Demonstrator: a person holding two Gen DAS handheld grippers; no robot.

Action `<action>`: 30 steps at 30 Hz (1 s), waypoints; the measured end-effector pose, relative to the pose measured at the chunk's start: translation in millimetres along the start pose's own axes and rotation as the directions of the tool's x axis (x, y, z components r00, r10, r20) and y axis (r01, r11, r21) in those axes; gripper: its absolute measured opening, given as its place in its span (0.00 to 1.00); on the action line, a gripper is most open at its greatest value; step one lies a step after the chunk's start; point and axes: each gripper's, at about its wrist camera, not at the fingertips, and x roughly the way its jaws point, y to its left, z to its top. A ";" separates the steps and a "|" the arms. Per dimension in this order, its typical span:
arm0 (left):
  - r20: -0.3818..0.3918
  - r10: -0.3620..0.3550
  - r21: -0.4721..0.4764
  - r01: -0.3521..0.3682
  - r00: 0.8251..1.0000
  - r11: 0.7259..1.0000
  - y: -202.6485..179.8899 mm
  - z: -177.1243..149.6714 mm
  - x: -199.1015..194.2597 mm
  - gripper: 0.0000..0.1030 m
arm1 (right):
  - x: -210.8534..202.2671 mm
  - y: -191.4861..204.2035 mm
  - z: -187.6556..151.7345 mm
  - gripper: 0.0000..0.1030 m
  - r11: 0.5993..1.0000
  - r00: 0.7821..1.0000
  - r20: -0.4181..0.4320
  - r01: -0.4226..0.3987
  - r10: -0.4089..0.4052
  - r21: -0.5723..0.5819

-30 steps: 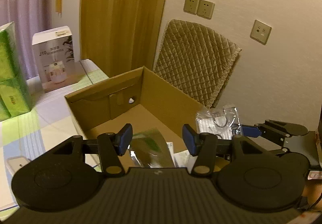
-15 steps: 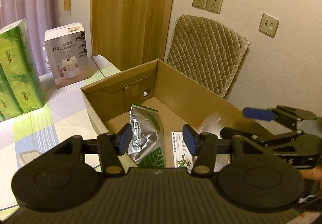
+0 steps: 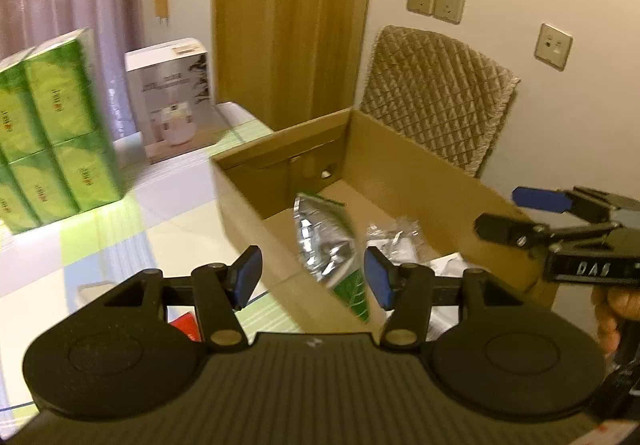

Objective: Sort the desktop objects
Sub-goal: 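Open both grippers to drop the tea bag and clear bag into the box, then move left tool to the white spoon while right tool approaches the black cable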

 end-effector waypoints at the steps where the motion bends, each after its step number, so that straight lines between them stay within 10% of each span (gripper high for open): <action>1: -0.002 0.007 -0.001 -0.007 1.000 1.000 3.6 -1.6 -2.1 0.50 | 0.3 1.3 -0.2 0.78 1.000 1.000 0.001 -0.001 0.001 -0.002; 30: -0.109 0.258 -0.069 -0.266 0.960 0.961 113.4 -71.8 -69.0 0.63 | 7.5 120.6 -5.7 0.81 0.961 0.975 0.026 -0.211 0.219 -0.177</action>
